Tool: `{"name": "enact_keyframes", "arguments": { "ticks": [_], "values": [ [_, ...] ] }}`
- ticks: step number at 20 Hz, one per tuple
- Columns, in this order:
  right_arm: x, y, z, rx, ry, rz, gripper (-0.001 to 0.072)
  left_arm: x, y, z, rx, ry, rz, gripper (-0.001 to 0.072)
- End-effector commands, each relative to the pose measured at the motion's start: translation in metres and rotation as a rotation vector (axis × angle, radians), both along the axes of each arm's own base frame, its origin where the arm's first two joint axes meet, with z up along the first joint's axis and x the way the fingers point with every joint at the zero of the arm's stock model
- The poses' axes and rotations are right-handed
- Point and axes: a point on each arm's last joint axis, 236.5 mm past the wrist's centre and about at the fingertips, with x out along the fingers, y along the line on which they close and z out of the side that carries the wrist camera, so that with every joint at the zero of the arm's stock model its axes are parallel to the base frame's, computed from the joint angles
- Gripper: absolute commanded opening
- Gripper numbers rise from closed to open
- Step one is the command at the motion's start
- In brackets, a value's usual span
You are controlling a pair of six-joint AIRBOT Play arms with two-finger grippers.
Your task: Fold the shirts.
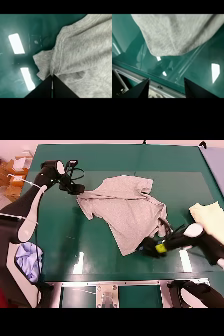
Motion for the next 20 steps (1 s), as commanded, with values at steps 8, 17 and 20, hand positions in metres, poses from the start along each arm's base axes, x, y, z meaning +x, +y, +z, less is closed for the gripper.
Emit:
{"name": "enact_keyframes", "arguments": {
  "ticks": [8, 17, 20],
  "values": [
    [0.060, 0.028, -0.038, -0.072, -0.198, -0.052, 0.0013, -0.026, 0.023, -0.008, 0.044, 0.122, -0.006, 0.0016],
    [0.185, -0.070, 0.095, -0.187, -0.522, -0.009, 0.0012, -0.090, 0.011, 0.089, -0.296, 0.295, 0.036, 0.0015],
    [0.221, -0.096, 0.227, -0.210, -0.778, -0.002, 0.0012, -0.101, -0.009, 0.205, -0.409, 0.021, -0.011, 0.0015]
  ]
}}
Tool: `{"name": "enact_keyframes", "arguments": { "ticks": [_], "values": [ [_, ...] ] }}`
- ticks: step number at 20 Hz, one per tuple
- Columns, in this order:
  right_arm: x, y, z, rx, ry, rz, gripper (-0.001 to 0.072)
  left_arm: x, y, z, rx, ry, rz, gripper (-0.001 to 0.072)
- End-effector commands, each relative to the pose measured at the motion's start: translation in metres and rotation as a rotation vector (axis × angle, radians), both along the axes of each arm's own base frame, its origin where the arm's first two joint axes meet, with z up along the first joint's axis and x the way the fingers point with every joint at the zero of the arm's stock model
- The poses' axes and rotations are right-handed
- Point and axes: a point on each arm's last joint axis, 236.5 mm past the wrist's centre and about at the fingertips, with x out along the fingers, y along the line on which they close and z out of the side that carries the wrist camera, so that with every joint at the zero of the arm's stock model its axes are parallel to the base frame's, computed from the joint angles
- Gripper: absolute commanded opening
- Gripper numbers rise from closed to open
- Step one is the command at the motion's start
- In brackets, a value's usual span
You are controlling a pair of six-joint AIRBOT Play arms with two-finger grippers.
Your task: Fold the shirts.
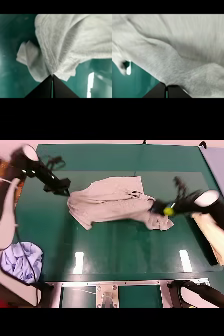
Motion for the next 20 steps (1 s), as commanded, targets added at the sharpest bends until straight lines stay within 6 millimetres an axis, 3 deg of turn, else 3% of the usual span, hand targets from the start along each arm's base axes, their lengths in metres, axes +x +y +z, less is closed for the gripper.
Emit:
{"name": "enact_keyframes", "arguments": {
  "ticks": [1, 2, 4, 6, 7, 9, 11, 14, 16, 17, 19, 20],
  "values": [
    [0.023, -0.037, 0.151, -0.078, -0.285, 0.032, 0.0012, -0.024, -0.028, 0.139, -0.184, -0.309, 0.001, 0.0016],
    [0.021, -0.045, 0.197, -0.103, -0.380, 0.024, 0.0012, -0.032, -0.028, 0.190, -0.233, -0.449, 0.028, 0.0016],
    [0.006, -0.057, 0.286, -0.160, -0.581, 0.000, 0.0012, -0.061, -0.009, 0.305, -0.297, -0.785, 0.157, 0.0016],
    [-0.023, -0.062, 0.360, -0.216, -0.769, -0.030, 0.0012, -0.112, 0.008, 0.401, -0.333, -1.106, 0.237, 0.0016],
    [-0.041, -0.061, 0.389, -0.240, -0.847, -0.042, 0.0012, -0.146, 0.015, 0.439, -0.337, -1.244, 0.261, 0.0016],
    [-0.075, -0.056, 0.420, -0.269, -0.947, -0.059, 0.0012, -0.201, 0.019, 0.475, -0.325, -1.391, 0.268, 0.0016],
    [-0.098, -0.050, 0.432, -0.298, -0.999, -0.052, 0.0012, -0.231, 0.017, 0.487, -0.324, -1.443, 0.255, 0.0016],
    [-0.106, -0.048, 0.423, -0.301, -0.983, -0.041, 0.0011, -0.236, 0.027, 0.492, -0.274, -1.487, 0.282, 0.0016],
    [-0.092, -0.047, 0.382, -0.282, -0.846, 0.003, 0.0012, -0.211, 0.041, 0.478, -0.198, -1.448, 0.318, 0.0016],
    [-0.081, -0.050, 0.351, -0.272, -0.746, 0.031, 0.0012, -0.190, 0.053, 0.461, -0.136, -1.392, 0.350, 0.0016],
    [-0.053, -0.053, 0.285, -0.228, -0.560, 0.078, 0.0012, -0.140, 0.065, 0.402, -0.031, -1.192, 0.348, 0.0016],
    [-0.037, -0.052, 0.253, -0.197, -0.497, 0.100, 0.0013, -0.114, 0.064, 0.361, -0.011, -1.060, 0.327, 0.0016]
  ]
}}
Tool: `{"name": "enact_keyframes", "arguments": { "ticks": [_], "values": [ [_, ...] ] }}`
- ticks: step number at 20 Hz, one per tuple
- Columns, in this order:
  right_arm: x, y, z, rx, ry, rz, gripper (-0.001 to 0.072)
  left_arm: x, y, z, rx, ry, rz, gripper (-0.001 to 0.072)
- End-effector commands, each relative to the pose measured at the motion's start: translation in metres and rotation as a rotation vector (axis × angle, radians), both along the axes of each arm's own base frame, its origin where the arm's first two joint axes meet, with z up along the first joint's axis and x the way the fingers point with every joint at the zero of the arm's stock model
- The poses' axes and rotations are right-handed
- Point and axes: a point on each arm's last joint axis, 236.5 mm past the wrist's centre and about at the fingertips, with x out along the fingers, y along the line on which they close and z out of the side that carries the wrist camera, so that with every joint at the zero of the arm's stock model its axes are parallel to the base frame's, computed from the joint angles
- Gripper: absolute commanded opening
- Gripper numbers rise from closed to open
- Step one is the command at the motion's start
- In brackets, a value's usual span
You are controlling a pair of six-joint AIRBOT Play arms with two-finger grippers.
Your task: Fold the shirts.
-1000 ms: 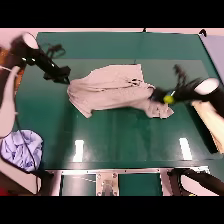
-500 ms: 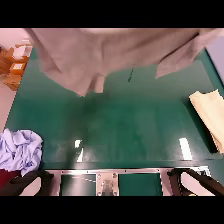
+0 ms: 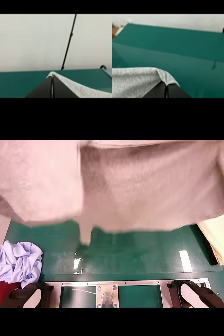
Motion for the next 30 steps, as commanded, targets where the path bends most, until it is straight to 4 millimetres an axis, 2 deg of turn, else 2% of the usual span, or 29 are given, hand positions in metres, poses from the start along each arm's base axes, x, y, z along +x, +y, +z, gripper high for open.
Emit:
{"name": "enact_keyframes", "arguments": {
  "ticks": [1, 3, 6, 8, 10, 13, 14, 15, 16, 18, 19, 20, 21, 22, 24, 27, 29, 30],
  "values": [
    [0.041, 0.008, -0.108, 0.051, 0.256, 0.082, 0.0013, 0.076, 0.011, -0.120, 0.075, 0.378, 0.002, 0.0016],
    [0.083, 0.015, -0.185, 0.086, 0.371, 0.093, 0.0013, 0.131, -0.008, -0.220, 0.042, 0.592, -0.119, 0.0016],
    [0.146, 0.015, -0.296, 0.133, 0.495, 0.025, 0.0013, 0.210, -0.007, -0.363, -0.048, 0.787, -0.124, 0.0016],
    [0.183, 0.016, -0.349, 0.211, 0.555, -0.017, 0.0013, 0.250, -0.009, -0.426, -0.130, 0.835, -0.114, 0.0016],
    [0.213, 0.021, -0.381, 0.311, 0.587, -0.038, 0.0013, 0.277, -0.018, -0.458, -0.219, 0.830, -0.134, 0.0016],
    [0.245, 0.022, -0.396, 0.343, 0.587, -0.029, 0.0033, 0.296, -0.014, -0.468, -0.256, 0.793, -0.106, 0.0018],
    [0.250, 0.021, -0.394, 0.341, 0.579, -0.026, 0.0153, 0.295, -0.013, -0.468, -0.254, 0.796, -0.107, 0.0033],
    [0.252, 0.014, -0.389, 0.346, 0.570, -0.034, 0.0269, 0.292, -0.011, -0.467, -0.256, 0.809, -0.118, 0.0331],
    [0.250, 0.005, -0.382, 0.356, 0.578, -0.033, 0.0315, 0.287, -0.005, -0.465, -0.262, 0.832, -0.133, 0.0587],
    [0.233, -0.020, -0.367, 0.371, 0.622, -0.009, 0.0259, 0.268, 0.015, -0.455, -0.285, 0.908, -0.185, 0.0583],
    [0.218, -0.035, -0.361, 0.379, 0.656, 0.003, 0.0259, 0.254, 0.029, -0.453, -0.303, 0.962, -0.210, 0.0581],
    [0.201, -0.048, -0.357, 0.389, 0.699, 0.015, 0.0259, 0.235, 0.043, -0.454, -0.324, 1.024, -0.236, 0.0477],
    [0.182, -0.058, -0.356, 0.406, 0.742, 0.023, 0.0260, 0.215, 0.054, -0.459, -0.336, 1.092, -0.264, 0.0418],
    [0.161, -0.068, -0.358, 0.421, 0.783, 0.008, 0.0259, 0.192, 0.060, -0.466, -0.372, 1.179, -0.290, 0.0420],
    [0.117, -0.087, -0.371, 0.427, 0.837, -0.060, 0.0259, 0.148, 0.058, -0.486, -0.416, 1.295, -0.322, 0.0420],
    [0.047, -0.118, -0.392, 0.452, 0.877, -0.227, 0.0262, 0.093, 0.054, -0.535, -0.399, 1.381, -0.232, 0.0420],
    [0.011, -0.141, -0.401, 0.524, 0.862, -0.388, 0.0373, 0.065, 0.049, -0.564, -0.407, 1.416, -0.183, 0.0422],
    [-0.004, -0.149, -0.406, 0.557, 0.855, -0.455, 0.0373, 0.057, 0.044, -0.576, -0.419, 1.433, -0.168, 0.0422]
  ]
}}
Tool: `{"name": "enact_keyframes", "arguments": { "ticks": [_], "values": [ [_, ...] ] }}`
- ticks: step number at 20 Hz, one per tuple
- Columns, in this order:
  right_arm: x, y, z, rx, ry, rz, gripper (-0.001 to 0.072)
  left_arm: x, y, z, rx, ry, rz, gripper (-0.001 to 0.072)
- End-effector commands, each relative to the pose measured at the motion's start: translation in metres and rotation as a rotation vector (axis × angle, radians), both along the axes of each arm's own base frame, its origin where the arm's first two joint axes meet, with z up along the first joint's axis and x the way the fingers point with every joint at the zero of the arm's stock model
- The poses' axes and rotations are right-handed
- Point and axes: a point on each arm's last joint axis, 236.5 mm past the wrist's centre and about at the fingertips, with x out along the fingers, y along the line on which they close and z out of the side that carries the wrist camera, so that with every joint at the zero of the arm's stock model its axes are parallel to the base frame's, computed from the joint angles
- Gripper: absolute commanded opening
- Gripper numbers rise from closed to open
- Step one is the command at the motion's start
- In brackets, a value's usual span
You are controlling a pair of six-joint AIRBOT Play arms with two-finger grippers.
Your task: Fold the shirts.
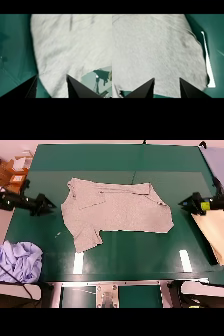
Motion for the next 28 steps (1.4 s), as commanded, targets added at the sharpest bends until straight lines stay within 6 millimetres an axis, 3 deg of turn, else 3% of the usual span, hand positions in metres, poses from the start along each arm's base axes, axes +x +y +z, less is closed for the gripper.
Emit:
{"name": "enact_keyframes", "arguments": {
  "ticks": [1, 4, 6, 8, 9, 10, 11, 15, 18, 19, 20, 22, 24, 25, 26, 27, 28],
  "values": [
    [-0.067, -0.024, -0.024, 0.007, 0.065, -0.219, 0.0373, -0.044, -0.009, -0.046, 0.037, 0.071, 0.025, 0.0422],
    [-0.085, -0.018, -0.044, 0.028, 0.099, -0.275, 0.0373, -0.026, -0.022, -0.060, 0.109, 0.010, 0.032, 0.0421],
    [-0.098, -0.004, -0.063, 0.061, 0.148, -0.282, 0.0374, -0.019, -0.045, -0.063, 0.088, -0.003, 0.018, 0.0420],
    [-0.108, 0.002, -0.081, 0.068, 0.179, -0.305, 0.0436, -0.013, -0.064, -0.066, 0.064, -0.013, 0.014, 0.0393],
    [-0.113, 0.006, -0.088, 0.075, 0.194, -0.310, 0.0436, -0.012, -0.067, -0.066, 0.060, -0.016, 0.012, 0.0147],
    [-0.115, 0.011, -0.092, 0.081, 0.203, -0.307, 0.0436, -0.010, -0.065, -0.064, 0.063, -0.021, 0.008, 0.0017],
    [-0.114, 0.016, -0.096, 0.083, 0.207, -0.295, 0.0434, -0.008, -0.062, -0.060, 0.063, -0.025, 0.007, 0.0017],
    [-0.080, 0.048, -0.110, 0.125, 0.174, -0.251, 0.0417, -0.003, -0.055, -0.042, 0.038, -0.032, -0.021, 0.0017],
    [-0.053, 0.063, -0.123, 0.169, 0.155, -0.243, 0.0387, -0.003, -0.055, -0.041, 0.037, -0.034, -0.022, 0.0017],
    [-0.044, 0.061, -0.124, 0.166, 0.147, -0.248, 0.0331, -0.003, -0.055, -0.040, 0.036, -0.033, -0.024, 0.0017],
    [-0.036, 0.058, -0.121, 0.166, 0.135, -0.246, 0.0209, -0.004, -0.056, -0.040, 0.035, -0.032, -0.025, 0.0017],
    [-0.021, 0.056, -0.103, 0.175, 0.094, -0.211, 0.0032, -0.003, -0.056, -0.038, 0.033, -0.036, -0.028, 0.0016],
    [-0.003, 0.056, -0.066, 0.185, 0.017, -0.147, 0.0014, 0.006, -0.059, -0.014, 0.020, -0.082, -0.051, 0.0015],
    [0.010, 0.054, -0.035, 0.175, -0.052, -0.116, 0.0013, 0.016, -0.059, 0.013, 0.024, -0.147, -0.062, 0.0015],
    [0.024, 0.050, 0.001, 0.154, -0.129, -0.092, 0.0013, 0.028, -0.059, 0.053, 0.032, -0.245, -0.068, 0.0015],
    [0.036, 0.044, 0.044, 0.120, -0.219, -0.073, 0.0014, 0.038, -0.059, 0.099, 0.046, -0.358, -0.073, 0.0015],
    [0.045, 0.041, 0.097, 0.072, -0.329, -0.047, 0.0013, 0.044, -0.060, 0.157, 0.067, -0.499, -0.073, 0.0015]
  ]
}}
